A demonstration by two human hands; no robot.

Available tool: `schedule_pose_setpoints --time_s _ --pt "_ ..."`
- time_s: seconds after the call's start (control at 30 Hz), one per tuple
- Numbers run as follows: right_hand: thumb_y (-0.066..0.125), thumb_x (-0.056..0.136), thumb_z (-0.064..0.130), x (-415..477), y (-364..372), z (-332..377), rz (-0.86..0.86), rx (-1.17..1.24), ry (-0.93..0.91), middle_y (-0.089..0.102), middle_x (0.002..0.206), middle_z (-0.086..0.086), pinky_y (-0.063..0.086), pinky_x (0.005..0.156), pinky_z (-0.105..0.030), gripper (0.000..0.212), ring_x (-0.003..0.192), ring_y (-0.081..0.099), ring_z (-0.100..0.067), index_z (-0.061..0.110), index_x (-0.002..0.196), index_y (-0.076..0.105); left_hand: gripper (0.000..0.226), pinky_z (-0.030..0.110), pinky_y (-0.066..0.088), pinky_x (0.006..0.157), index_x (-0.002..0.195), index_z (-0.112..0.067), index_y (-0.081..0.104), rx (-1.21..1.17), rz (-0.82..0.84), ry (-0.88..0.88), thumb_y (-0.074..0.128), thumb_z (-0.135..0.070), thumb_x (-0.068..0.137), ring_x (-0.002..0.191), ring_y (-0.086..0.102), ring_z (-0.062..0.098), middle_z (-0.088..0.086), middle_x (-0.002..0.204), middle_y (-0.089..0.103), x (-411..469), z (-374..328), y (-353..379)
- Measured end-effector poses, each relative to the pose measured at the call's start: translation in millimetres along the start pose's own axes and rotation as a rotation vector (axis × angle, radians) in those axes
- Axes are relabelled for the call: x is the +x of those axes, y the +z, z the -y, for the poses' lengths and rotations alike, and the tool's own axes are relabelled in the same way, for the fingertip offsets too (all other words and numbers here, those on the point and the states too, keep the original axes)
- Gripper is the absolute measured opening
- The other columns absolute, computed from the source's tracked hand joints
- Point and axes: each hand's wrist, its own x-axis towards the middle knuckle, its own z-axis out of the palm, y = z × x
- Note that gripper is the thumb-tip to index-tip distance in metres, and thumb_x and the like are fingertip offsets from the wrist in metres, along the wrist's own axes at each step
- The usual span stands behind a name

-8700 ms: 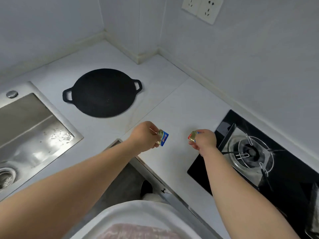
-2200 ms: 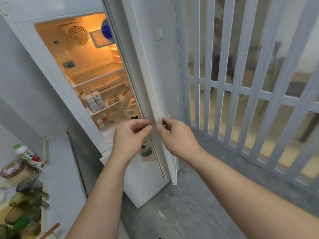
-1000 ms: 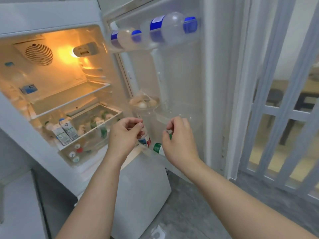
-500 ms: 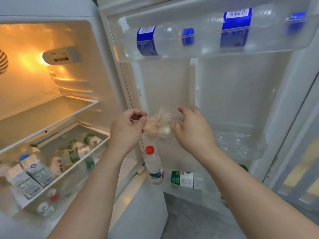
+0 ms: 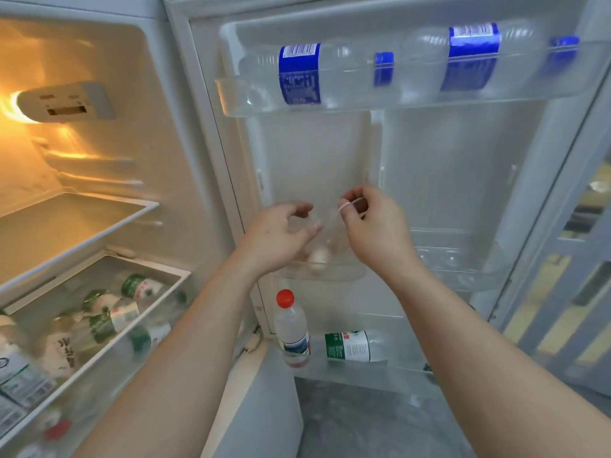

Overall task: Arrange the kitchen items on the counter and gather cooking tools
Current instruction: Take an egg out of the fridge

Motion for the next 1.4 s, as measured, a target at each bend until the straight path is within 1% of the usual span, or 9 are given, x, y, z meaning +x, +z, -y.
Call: schedule_pose_setpoints --time_s 0.17,0.3,0.4,0.47,0.7,0.83,1.0,1.17,1.4 --pt "0.055 0.099 0.032 -1 3 -2 0.002 0.028 0.044 0.057 0.071 0.013 0.036 0.057 -0.021 0.015 0.065 0.053 -0.001 0.020 0.090 0.059 0.040 0.028 0.051 0.084 0.123 -0.018 0.067 0.097 0.087 -0.029 0.065 -0.037 0.088 0.094 0.066 0.020 -0.002 0.097 0.069 20 2 12" --pt "0.050 0.100 0.039 -2 5 -4 0.028 0.072 0.122 0.066 0.074 -0.003 0.053 0.070 -0.040 0.035 0.074 0.066 -0.026 0.011 0.083 0.064 0.043 0.026 0.047 0.076 0.108 -0.020 0.069 0.235 0.091 -0.082 0.065 -0.054 0.083 0.093 0.063 0.021 0.001 0.093 0.067 26 0 12" --pt "0.048 0.100 0.041 -2 6 -4 0.019 0.092 0.153 0.069 0.078 -0.011 0.054 0.075 -0.048 0.042 0.076 0.067 -0.032 0.006 0.080 0.061 0.017 0.028 0.046 0.069 0.084 -0.017 0.070 0.336 0.110 -0.023 0.064 -0.034 0.087 0.090 0.065 0.025 0.003 0.082 0.069 30 0 10" --pt "0.047 0.100 0.041 -3 5 -4 0.009 0.108 0.168 0.067 0.079 -0.016 0.054 0.074 -0.049 0.044 0.077 0.068 -0.034 0.003 0.079 0.058 0.024 0.029 0.035 0.061 0.067 -0.018 0.059 0.353 0.079 -0.002 0.064 -0.028 0.089 0.078 0.060 0.027 0.001 0.065 0.057 30 2 6" --pt "0.048 0.099 0.032 -5 -1 0 0.035 -0.031 0.175 0.039 0.061 0.000 0.027 0.051 -0.033 0.039 0.058 0.038 -0.019 0.014 0.067 0.036 0.019 0.033 0.039 0.064 0.082 -0.012 0.057 0.113 -0.355 0.025 0.061 -0.027 0.094 0.076 0.055 0.027 0.005 0.078 0.062 39 4 -9" --pt "0.052 0.095 0.029 -1 0 3 0.027 -0.055 0.162 0.033 0.060 -0.001 0.025 0.051 -0.035 0.039 0.058 0.032 -0.021 0.015 0.065 0.032 0.019 0.030 0.032 0.063 0.079 -0.016 0.051 0.093 -0.381 0.083 0.060 -0.024 0.095 0.072 0.049 0.020 -0.006 0.072 0.054 36 -1 -7" --pt "0.054 0.092 0.030 4 4 4 0.004 0.052 0.209 0.037 0.062 -0.001 0.029 0.054 -0.033 0.035 0.060 0.036 -0.021 0.009 0.068 0.041 0.013 0.030 0.054 0.063 0.083 -0.012 0.061 -0.334 -0.347 -0.037 0.061 -0.016 0.095 0.063 0.066 0.015 0.004 0.074 0.071 36 -1 -11" --pt "0.054 0.091 0.032 8 9 11 0.025 0.042 0.174 0.041 0.060 0.000 0.033 0.054 -0.032 0.035 0.059 0.041 -0.021 0.003 0.072 0.049 0.010 0.029 0.057 0.056 0.089 -0.009 0.060 -0.551 -0.212 -0.058 0.058 -0.003 0.097 0.063 0.072 0.018 0.012 0.080 0.072 31 -7 -23" --pt "0.060 0.090 0.036 19 10 25 0.228 0.118 0.122 0.046 0.065 -0.004 0.034 0.053 -0.027 0.039 0.060 0.047 -0.017 0.001 0.075 0.054 0.014 0.012 0.044 0.056 0.089 -0.021 0.064 -0.465 -0.143 0.016 0.063 -0.008 0.095 0.064 0.064 0.005 -0.003 0.073 0.075 24 -8 -27"
